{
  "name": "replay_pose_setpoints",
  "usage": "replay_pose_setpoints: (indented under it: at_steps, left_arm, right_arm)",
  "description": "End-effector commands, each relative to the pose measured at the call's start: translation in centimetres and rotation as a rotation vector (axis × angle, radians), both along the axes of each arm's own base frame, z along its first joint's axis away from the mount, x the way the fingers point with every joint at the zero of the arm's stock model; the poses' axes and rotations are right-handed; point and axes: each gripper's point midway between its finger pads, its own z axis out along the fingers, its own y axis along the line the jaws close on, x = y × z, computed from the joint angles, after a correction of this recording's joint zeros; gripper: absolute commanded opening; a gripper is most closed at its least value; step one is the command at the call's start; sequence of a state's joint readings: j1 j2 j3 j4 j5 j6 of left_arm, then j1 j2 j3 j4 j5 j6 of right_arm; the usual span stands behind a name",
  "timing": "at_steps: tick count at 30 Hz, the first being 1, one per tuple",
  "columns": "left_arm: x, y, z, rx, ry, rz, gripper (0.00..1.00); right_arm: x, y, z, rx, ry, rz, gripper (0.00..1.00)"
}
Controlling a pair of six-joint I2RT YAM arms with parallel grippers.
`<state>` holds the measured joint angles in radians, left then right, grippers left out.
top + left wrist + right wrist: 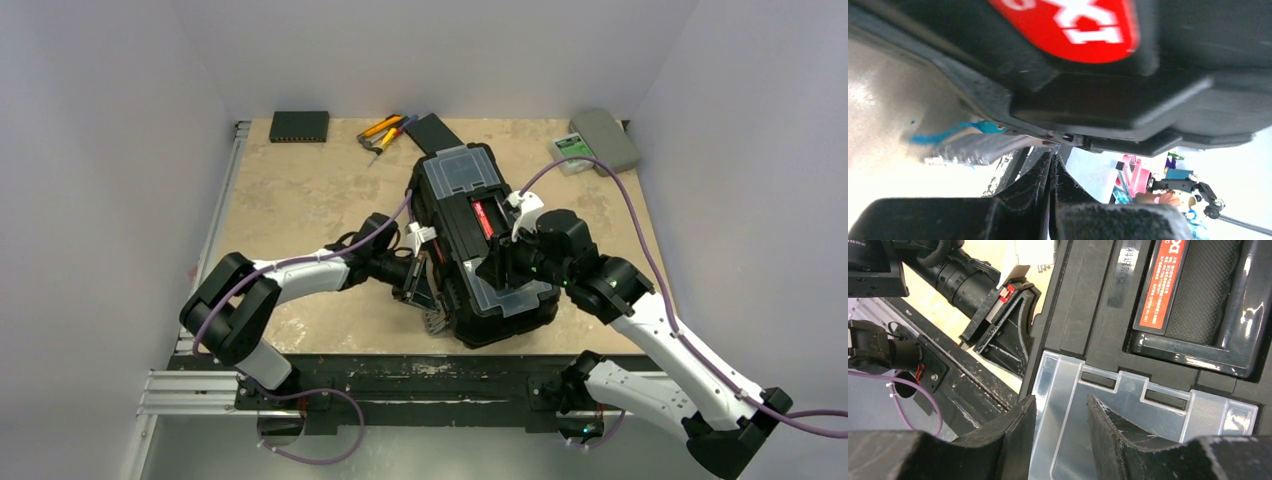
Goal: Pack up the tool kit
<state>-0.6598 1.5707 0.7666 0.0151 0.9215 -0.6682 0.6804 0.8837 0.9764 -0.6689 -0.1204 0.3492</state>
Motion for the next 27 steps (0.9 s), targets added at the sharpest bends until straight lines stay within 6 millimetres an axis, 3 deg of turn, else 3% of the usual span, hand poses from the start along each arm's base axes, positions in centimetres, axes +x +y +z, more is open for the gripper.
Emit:
replay_pose_setpoints:
  at_steps: [1, 3, 8, 14, 18, 22, 27]
  left_arm:
    - [1.1, 0.7, -2.5, 0.116, -0.030, 0.025, 0.00]
    - [3.4, 1.7, -4.5, 0.257, -0.093, 0.127, 0.00]
    - [6.0, 1.0, -3.6, 0.181, -0.185, 0.275, 0.00]
    - [7.4, 1.9, -2.7, 0.104, -0.275, 0.454, 0.00]
    - [8.6, 2.6, -2.1, 0.107, -0.360, 0.507, 0.00]
    - [9.4, 1.7, -1.9, 0.102, -0.381, 0.488, 0.00]
    - [9.4, 0.4, -2.8, 0.085, -0.344, 0.450, 0.00]
  right_arm:
    - [-0.3, -1.2, -1.5, -0.091, 0.037, -0.016, 0.42]
    - [-0.3, -1.2, -1.2, -0.080, 0.032, -0.017, 0.42]
    - [-0.8, -1.4, -1.5, -0.083, 0.035, -0.003, 0.43]
    - [-0.8, -2.5, -3.9, -0.135, 0.063, -0.054, 0.43]
    - [-0.8, -2.4, -3.3, -0.107, 0.039, -0.055, 0.43]
    - [-0.8, -2.5, -3.2, -0.113, 0.041, -0.055, 0.44]
    - [-1.5, -3.8, -4.9, -0.193, 0.105, -0.080, 0.43]
